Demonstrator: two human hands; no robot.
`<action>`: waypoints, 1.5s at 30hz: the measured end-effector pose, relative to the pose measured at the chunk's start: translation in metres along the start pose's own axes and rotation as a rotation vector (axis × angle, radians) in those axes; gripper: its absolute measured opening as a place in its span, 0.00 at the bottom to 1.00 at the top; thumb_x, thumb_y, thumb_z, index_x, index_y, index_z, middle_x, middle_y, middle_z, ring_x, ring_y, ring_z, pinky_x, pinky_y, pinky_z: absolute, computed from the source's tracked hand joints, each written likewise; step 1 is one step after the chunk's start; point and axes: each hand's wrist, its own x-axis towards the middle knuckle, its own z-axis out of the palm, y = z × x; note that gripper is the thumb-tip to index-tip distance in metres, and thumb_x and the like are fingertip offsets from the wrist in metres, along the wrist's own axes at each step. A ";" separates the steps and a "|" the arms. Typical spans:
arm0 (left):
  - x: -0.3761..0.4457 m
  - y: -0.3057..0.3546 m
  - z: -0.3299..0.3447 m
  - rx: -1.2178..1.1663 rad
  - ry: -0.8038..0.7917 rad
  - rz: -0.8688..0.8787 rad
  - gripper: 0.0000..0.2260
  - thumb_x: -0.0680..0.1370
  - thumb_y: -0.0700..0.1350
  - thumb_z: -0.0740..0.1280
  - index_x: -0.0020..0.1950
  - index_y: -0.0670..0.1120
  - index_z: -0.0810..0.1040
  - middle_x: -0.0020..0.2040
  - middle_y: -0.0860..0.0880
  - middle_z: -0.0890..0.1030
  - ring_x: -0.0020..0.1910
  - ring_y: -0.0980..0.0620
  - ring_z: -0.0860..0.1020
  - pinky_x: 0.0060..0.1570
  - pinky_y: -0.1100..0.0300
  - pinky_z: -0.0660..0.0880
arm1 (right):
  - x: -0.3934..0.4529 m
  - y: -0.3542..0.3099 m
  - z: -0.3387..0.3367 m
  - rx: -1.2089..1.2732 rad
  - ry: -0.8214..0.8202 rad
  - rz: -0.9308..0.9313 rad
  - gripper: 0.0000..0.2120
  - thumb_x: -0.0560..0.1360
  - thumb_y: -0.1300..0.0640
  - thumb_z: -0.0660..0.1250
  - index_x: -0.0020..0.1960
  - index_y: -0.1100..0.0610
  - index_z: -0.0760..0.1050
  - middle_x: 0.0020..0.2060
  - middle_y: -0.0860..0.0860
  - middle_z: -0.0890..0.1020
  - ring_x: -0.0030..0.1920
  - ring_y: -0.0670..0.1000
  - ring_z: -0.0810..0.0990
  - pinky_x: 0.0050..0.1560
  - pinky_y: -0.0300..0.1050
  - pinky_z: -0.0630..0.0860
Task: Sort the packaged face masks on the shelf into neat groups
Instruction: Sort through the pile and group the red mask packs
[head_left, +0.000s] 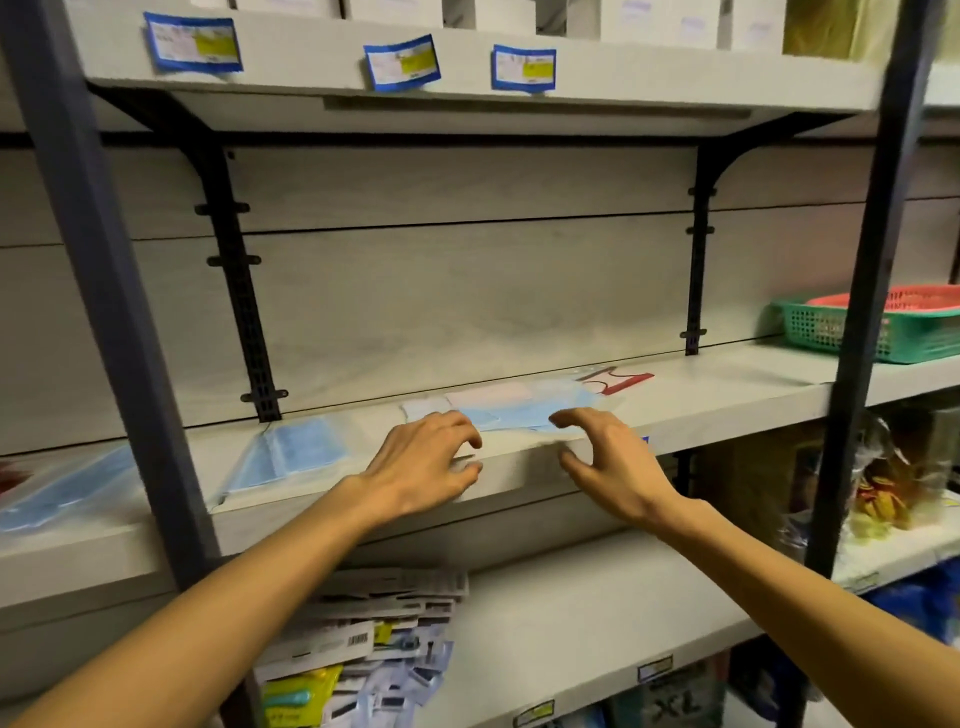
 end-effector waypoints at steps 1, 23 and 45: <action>0.011 -0.004 0.004 -0.009 0.003 -0.011 0.16 0.80 0.58 0.63 0.65 0.54 0.76 0.68 0.57 0.75 0.66 0.53 0.74 0.56 0.54 0.74 | 0.010 0.008 0.001 0.031 0.059 0.012 0.18 0.78 0.55 0.66 0.67 0.51 0.75 0.63 0.47 0.80 0.65 0.49 0.75 0.64 0.49 0.74; 0.180 -0.072 0.060 -0.381 -0.149 -0.214 0.18 0.75 0.63 0.71 0.59 0.55 0.81 0.53 0.58 0.82 0.52 0.55 0.80 0.56 0.54 0.77 | 0.187 0.156 0.020 0.246 -0.043 0.060 0.15 0.76 0.61 0.67 0.63 0.53 0.77 0.49 0.47 0.86 0.48 0.49 0.84 0.55 0.56 0.80; 0.147 -0.106 0.063 -0.828 0.386 -0.837 0.19 0.70 0.47 0.81 0.52 0.40 0.76 0.37 0.53 0.82 0.30 0.58 0.78 0.30 0.64 0.74 | 0.247 0.141 0.100 0.068 -0.557 -0.243 0.21 0.72 0.34 0.71 0.57 0.47 0.83 0.53 0.45 0.85 0.53 0.48 0.82 0.56 0.46 0.78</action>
